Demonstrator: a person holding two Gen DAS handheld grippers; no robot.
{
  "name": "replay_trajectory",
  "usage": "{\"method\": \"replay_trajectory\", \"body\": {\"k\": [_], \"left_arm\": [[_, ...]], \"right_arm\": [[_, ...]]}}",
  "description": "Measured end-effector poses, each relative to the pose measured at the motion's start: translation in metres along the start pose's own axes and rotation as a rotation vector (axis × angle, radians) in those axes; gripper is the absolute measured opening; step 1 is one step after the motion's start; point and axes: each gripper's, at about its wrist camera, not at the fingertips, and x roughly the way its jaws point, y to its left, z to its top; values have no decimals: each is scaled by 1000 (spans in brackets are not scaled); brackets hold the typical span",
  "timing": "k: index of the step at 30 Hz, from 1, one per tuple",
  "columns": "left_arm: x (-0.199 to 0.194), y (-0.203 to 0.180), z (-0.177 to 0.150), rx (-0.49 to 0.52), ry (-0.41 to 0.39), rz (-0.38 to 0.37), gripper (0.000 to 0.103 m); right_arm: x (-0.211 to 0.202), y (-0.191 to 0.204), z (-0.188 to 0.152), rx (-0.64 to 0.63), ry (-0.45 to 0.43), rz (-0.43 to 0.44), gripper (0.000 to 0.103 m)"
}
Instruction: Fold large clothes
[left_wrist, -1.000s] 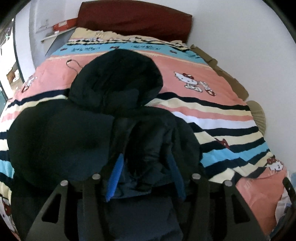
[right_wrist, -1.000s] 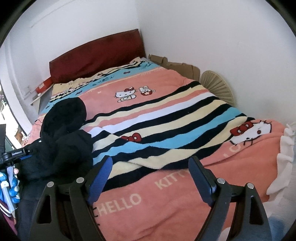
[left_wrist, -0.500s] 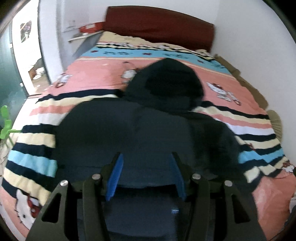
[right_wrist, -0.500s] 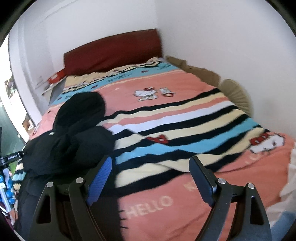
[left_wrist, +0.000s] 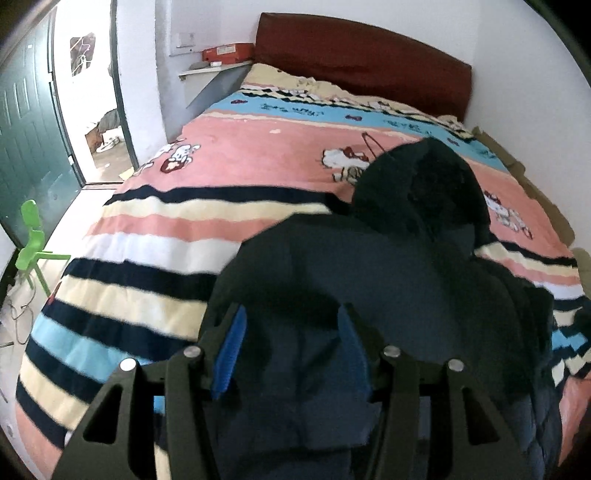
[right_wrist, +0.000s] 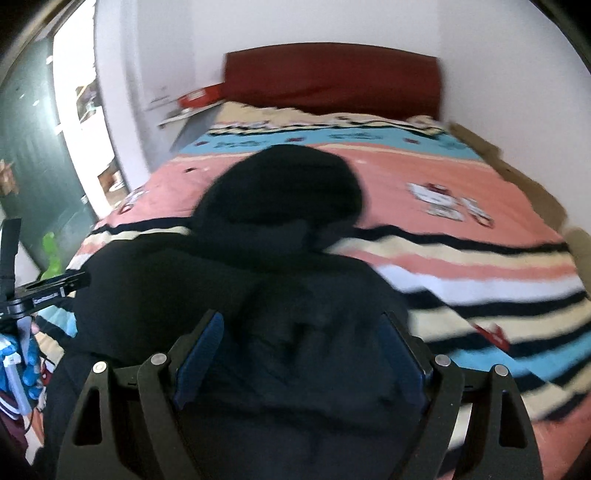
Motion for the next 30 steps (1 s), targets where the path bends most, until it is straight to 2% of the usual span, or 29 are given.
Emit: {"method": "replay_trajectory", "body": {"k": [4, 7, 13, 23, 27, 30], "left_arm": [[17, -10, 11, 30, -19, -8, 50], [30, -21, 6, 58, -19, -7, 50], [53, -37, -34, 90, -5, -22, 51], [36, -39, -71, 150, 44, -32, 51], [28, -39, -60, 121, 46, -30, 50], [22, -45, -47, 121, 16, -35, 50]], "right_arm": [[40, 44, 16, -66, 8, 59, 84], [67, 62, 14, -94, 31, 61, 84], [105, 46, -17, -63, 99, 52, 87], [80, 46, -66, -92, 167, 71, 88], [74, 44, -58, -93, 181, 70, 87], [62, 38, -45, -103, 129, 43, 87]]}}
